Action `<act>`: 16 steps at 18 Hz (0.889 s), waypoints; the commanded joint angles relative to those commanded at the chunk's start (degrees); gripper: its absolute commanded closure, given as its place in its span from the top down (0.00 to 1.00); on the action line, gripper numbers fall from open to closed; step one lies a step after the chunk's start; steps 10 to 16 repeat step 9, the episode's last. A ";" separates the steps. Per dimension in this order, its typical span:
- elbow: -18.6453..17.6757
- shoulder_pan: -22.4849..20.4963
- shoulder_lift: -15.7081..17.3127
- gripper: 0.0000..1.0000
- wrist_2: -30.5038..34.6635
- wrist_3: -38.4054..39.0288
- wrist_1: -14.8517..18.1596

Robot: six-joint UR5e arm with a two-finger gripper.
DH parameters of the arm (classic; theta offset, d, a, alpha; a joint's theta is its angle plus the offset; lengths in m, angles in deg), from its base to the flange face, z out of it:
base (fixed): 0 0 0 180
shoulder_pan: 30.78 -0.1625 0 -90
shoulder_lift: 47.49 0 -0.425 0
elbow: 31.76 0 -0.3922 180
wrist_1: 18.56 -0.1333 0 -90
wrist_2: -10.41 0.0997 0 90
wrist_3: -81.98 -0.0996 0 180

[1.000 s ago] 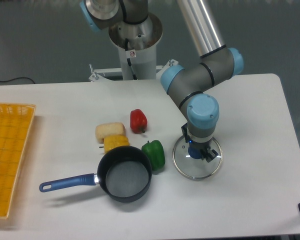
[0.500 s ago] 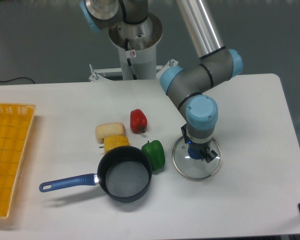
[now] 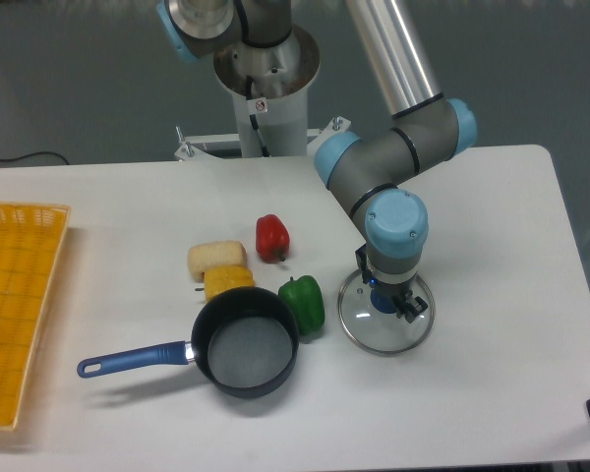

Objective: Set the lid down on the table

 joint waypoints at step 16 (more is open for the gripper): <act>3.69 1.05 0.79 1.00 -1.49 0.00 0.44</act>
